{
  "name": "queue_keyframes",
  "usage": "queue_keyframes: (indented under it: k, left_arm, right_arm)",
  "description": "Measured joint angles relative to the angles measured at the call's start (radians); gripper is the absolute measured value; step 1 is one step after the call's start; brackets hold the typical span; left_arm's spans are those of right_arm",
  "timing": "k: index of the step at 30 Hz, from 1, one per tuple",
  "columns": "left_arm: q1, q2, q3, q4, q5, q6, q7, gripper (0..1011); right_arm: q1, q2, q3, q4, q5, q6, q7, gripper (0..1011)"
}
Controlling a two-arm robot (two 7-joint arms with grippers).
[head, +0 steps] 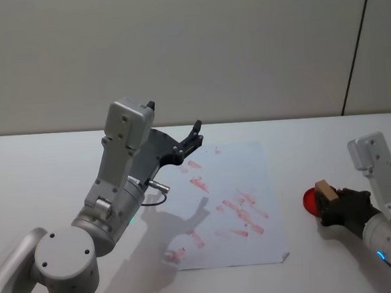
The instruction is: Use the one hand to pick up the stamp and affix it onto the A4 paper.
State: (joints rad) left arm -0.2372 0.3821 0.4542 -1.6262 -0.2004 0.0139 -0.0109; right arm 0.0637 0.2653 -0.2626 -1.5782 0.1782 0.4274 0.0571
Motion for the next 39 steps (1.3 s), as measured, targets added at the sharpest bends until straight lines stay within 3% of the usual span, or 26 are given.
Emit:
queue_keyframes:
  k: [25,30,39]
  left_arm:
    - [0.000,0.000,0.000,0.000,0.000,0.000,0.000,1003]
    - [0.000,0.000,0.000,0.000,0.000,0.000,0.000,1003]
    - [0.000,0.000,0.000,0.000,0.000,0.000,0.000,1003]
  right_arm:
    - [0.014,-0.013,-0.001,-0.010,-0.012,-0.014,0.013,220]
    - [0.027,-0.024,-0.003,-0.027,-0.001,-0.034,0.027,221]
    - [0.093,-0.087,-0.027,-0.019,0.011,-0.077,0.071,221]
